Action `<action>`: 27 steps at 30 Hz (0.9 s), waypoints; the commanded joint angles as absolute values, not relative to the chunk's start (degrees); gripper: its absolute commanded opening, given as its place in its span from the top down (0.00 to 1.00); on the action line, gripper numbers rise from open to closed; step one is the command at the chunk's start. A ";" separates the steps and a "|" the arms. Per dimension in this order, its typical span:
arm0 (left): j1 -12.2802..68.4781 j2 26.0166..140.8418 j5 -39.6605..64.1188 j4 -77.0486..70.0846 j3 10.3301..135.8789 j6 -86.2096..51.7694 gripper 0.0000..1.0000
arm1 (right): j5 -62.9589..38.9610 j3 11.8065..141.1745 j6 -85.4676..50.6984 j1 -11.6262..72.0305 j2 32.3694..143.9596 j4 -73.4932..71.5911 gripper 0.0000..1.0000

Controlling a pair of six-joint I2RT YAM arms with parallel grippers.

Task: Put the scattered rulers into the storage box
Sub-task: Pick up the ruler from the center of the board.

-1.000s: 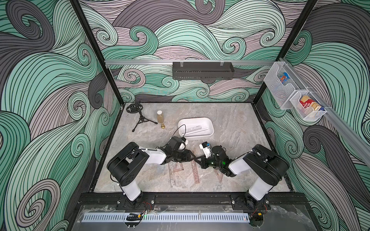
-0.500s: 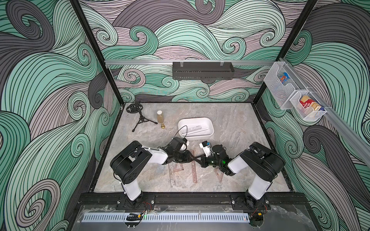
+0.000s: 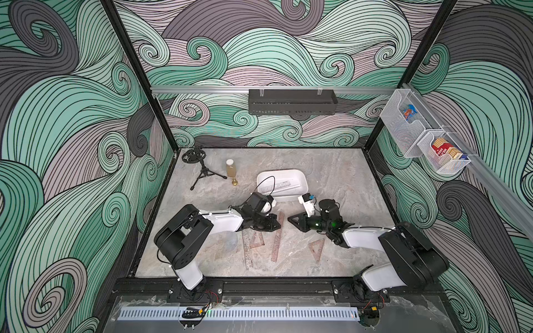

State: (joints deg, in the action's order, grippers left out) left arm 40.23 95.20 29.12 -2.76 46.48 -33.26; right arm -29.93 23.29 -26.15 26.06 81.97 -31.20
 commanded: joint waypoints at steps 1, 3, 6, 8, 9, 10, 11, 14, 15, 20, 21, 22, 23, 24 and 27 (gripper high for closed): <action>39.21 91.01 34.83 3.01 50.27 -25.62 1.00 | -38.16 25.38 -24.96 23.64 78.58 -28.27 0.61; 38.77 89.84 38.91 4.21 51.13 -23.71 1.00 | -40.92 25.62 -25.05 22.95 77.94 -29.53 0.54; 38.33 87.97 42.98 5.27 51.68 -21.98 1.00 | -44.21 25.50 -26.54 22.84 78.99 -32.71 0.45; 38.07 86.87 44.97 5.15 51.56 -21.61 1.00 | -46.96 25.69 -28.83 22.84 80.10 -35.56 0.40; 37.91 86.46 46.02 4.82 51.18 -21.55 1.00 | -48.10 25.54 -30.33 22.83 80.46 -37.74 0.39; 37.79 86.16 46.92 4.55 50.89 -21.47 1.00 | -49.02 25.33 -31.79 22.85 80.51 -39.92 0.39; 37.71 86.07 47.15 4.56 50.80 -21.44 1.00 | -49.50 25.09 -32.79 22.85 80.43 -41.45 0.39; 37.62 86.12 47.68 4.49 50.38 -21.35 1.00 | -50.54 24.43 -35.49 22.85 79.73 -45.54 0.44; 37.55 86.00 47.72 4.36 50.20 -21.45 1.00 | -50.54 24.35 -35.80 22.85 79.56 -45.91 0.46; 37.36 85.76 48.07 4.00 49.75 -21.56 1.00 | -50.33 24.59 -36.46 22.68 79.54 -46.58 0.67; 37.35 85.67 48.09 3.96 49.75 -21.54 1.00 | -50.22 24.52 -36.56 22.60 79.49 -46.75 0.74; 37.35 85.66 47.95 4.02 49.75 -21.49 1.00 | -50.04 24.46 -36.81 22.52 79.51 -46.92 0.78; 37.35 85.58 47.53 4.10 49.74 -21.50 1.00 | -49.78 24.26 -37.19 22.50 79.52 -47.27 0.81; 37.35 85.61 47.04 4.18 49.79 -21.64 1.00 | -49.63 23.80 -38.01 22.50 79.61 -48.33 0.85; 37.35 85.53 44.68 5.67 50.66 -21.23 1.00 | -48.46 22.51 -40.22 22.42 79.79 -51.61 0.92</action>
State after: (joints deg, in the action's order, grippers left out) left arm 37.82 87.09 46.68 3.55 50.06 -22.44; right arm -48.62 23.70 -37.95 22.68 80.03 -47.59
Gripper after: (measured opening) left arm 0.072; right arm 0.086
